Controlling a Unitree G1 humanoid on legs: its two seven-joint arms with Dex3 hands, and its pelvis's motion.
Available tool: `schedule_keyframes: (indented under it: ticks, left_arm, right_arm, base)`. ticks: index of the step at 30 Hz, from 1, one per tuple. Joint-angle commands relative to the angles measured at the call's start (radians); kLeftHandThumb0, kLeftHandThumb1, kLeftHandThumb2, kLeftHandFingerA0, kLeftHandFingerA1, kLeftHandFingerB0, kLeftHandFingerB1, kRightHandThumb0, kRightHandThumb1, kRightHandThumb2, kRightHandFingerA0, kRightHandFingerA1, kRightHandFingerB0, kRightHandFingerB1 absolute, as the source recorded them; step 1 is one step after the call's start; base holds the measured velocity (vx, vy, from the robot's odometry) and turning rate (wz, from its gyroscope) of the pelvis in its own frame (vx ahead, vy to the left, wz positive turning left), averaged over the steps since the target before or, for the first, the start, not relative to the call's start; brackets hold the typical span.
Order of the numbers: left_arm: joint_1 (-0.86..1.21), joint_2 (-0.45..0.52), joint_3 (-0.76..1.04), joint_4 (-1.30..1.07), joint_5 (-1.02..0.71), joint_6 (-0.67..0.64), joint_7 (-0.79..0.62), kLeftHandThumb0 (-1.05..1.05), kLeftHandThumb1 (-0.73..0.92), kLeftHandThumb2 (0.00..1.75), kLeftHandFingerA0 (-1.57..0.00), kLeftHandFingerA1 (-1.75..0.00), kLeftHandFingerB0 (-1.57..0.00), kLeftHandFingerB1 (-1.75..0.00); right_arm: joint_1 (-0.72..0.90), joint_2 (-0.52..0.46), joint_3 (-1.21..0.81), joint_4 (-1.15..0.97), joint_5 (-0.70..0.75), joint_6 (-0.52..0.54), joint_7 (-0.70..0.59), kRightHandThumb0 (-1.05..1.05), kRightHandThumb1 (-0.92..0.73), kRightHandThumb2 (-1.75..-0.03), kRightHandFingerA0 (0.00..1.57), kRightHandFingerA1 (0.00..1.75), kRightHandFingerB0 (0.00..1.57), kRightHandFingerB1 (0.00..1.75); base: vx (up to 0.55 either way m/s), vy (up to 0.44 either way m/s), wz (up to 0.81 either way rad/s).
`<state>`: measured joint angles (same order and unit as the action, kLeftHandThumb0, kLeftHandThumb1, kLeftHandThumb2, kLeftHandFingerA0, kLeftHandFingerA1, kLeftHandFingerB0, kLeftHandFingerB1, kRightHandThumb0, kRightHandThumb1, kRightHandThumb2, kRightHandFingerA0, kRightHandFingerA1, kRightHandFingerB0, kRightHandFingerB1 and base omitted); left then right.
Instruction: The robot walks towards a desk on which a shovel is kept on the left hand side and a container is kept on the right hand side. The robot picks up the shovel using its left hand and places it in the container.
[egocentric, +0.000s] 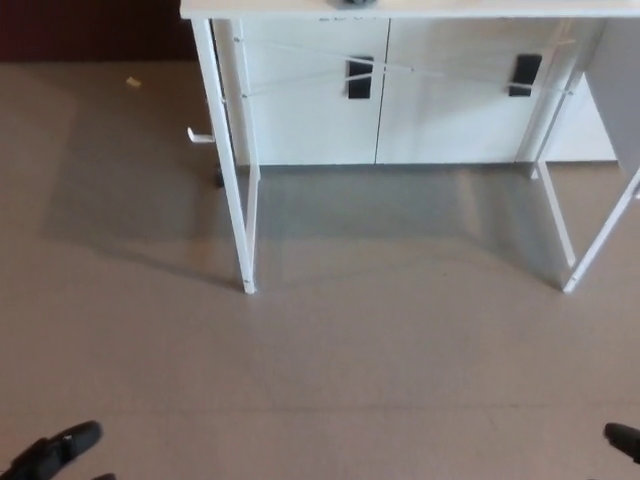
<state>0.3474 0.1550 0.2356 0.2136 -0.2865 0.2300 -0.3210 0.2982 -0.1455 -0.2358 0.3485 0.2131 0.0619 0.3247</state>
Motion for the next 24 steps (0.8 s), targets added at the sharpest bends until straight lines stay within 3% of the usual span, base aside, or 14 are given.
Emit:
schedule_keyframes:
  ticks: [1,24]
  left_arm:
    - [0.007,0.005,-0.001,0.0,0.013,-0.037,-0.001,-0.05,0.46,0.9,-0.28,-0.56,-0.26,-0.53]
    - [-0.03,0.014,0.002,0.005,0.013,-0.028,-0.01,-0.07,0.45,0.89,-0.28,-0.56,-0.27,-0.54]
  right_arm:
    - [0.005,-0.009,-0.005,0.012,0.006,-0.045,0.016,-0.23,-0.51,-0.61,0.53,0.5,0.42,0.45]
    - [-0.009,-0.009,-0.005,0.01,-0.007,-0.05,0.009,-0.13,-0.53,-0.55,0.59,0.48,0.43,0.42]
  base:
    - [0.05,0.098,0.03]
    - [0.04,-0.082,0.04]
